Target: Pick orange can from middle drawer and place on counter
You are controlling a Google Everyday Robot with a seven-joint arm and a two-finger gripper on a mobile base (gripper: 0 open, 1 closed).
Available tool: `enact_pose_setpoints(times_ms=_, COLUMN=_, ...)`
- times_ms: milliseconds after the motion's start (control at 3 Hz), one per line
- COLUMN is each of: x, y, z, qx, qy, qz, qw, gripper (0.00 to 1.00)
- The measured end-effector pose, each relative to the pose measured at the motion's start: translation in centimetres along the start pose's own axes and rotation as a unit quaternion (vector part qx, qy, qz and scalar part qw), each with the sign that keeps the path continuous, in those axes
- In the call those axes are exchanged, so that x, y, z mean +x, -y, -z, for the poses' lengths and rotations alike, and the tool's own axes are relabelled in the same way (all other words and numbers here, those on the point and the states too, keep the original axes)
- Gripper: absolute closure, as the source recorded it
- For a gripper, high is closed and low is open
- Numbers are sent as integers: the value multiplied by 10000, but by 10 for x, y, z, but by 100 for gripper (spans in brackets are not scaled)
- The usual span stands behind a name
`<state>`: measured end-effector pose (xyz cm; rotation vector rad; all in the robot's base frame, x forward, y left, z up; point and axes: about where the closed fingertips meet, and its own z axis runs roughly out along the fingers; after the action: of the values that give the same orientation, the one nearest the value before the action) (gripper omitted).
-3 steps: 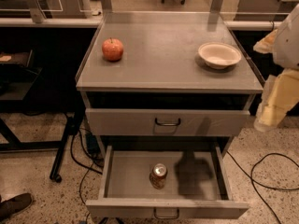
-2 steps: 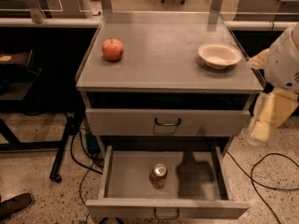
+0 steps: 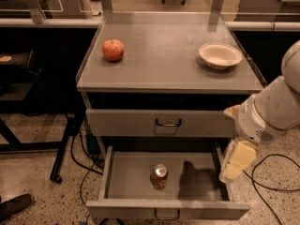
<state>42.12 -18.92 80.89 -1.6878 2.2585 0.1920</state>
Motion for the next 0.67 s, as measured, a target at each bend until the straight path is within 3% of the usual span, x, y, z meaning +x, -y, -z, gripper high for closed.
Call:
enact_pose_setpoints(times_ms=333, x=12, y=-4, z=-38, qx=-231, qy=94, qz=-101, qw=9996, gripper=0)
enact_pose_setpoints(times_ms=667, x=13, y=-4, z=-45, qx=-267, qy=146, qz=-110, qw=9995, gripper=0)
